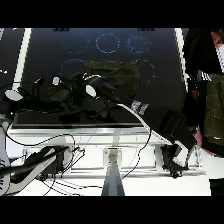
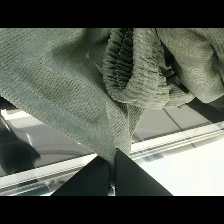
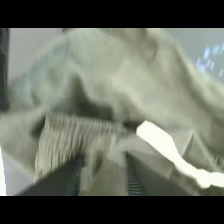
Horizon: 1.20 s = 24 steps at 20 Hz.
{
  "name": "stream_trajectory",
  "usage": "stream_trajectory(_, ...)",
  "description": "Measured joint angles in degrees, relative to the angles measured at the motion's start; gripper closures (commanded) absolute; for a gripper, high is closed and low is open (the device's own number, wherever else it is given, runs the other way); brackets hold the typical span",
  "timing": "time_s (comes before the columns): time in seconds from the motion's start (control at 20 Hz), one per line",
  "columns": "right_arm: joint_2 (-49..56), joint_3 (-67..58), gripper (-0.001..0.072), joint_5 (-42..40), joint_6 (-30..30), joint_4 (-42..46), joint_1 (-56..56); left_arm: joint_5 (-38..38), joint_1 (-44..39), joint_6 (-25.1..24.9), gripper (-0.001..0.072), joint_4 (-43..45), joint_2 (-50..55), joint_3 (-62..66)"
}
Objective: Fold the clothes and pants, and hang the long-sleeved shirts on hangers.
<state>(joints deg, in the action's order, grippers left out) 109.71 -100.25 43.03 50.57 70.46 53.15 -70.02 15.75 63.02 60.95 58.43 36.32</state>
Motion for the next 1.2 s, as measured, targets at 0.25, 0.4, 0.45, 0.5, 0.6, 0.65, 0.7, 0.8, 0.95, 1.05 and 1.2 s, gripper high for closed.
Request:
stream_trajectory(0.25, 0.1, -0.5, 0.0302, 5.4, -1.1, -0.7, -0.4, 1.7, 0.0, 0.0, 0.0685, 0.0, 0.0, 0.0)
stream_trajectory(0.4, 0.3, 0.6, 0.0302, 6.5, -5.2, -1.2, 0.6, 2.1, 0.0, 0.0, 0.0685, 0.0, 0.0, 0.0)
stream_trajectory(0.45, 0.3, 1.2, 0.0302, 6.8, -6.6, -1.3, 1.2, 2.1, 0.0, 0.0, 0.0685, 0.0, 0.0, 0.0)
stream_trajectory(0.5, 0.4, 1.7, 0.0302, 6.9, -7.8, -1.3, 1.8, 2.1, 0.0, 0.0, 0.0685, 0.0, 0.0, 0.0)
stream_trajectory(0.6, 0.5, 2.6, 0.0302, 6.2, -9.6, -1.0, 2.9, 2.3, 0.0, 0.0, 0.0685, 0.0, 0.0, 0.0)
stream_trajectory(0.65, 0.5, 2.8, 0.0302, 5.4, -10.3, -0.9, 3.3, 2.3, 0.0, 0.0, 0.0685, 0.1, 0.0, 0.0)
stream_trajectory(0.7, 0.5, 3.0, 0.0302, 4.4, -11.0, -0.8, 3.7, 2.3, 0.0, 0.0, 0.0685, 0.0, 0.0, 0.0)
stream_trajectory(0.8, 0.9, 3.2, 0.0302, 2.3, -11.7, -0.3, 4.2, 2.3, 0.0, 0.0, 0.0685, 0.0, 0.0, 0.0)
stream_trajectory(0.95, 2.4, 3.4, 0.0311, 1.2, -12.3, 0.7, 4.2, 2.3, 0.0, 0.0, 0.0685, 0.0, 0.0, 0.0)
stream_trajectory(1.05, 3.3, 3.4, 0.0426, 1.3, -12.5, 1.8, 4.0, 2.3, 0.0, 0.0, 0.0685, 0.0, 0.0, 0.0)
stream_trajectory(1.2, 4.0, 3.4, 0.0688, 1.4, -12.5, 3.6, 3.5, 2.3, 0.0, 0.0, 0.0685, -0.1, 0.0, 0.0)
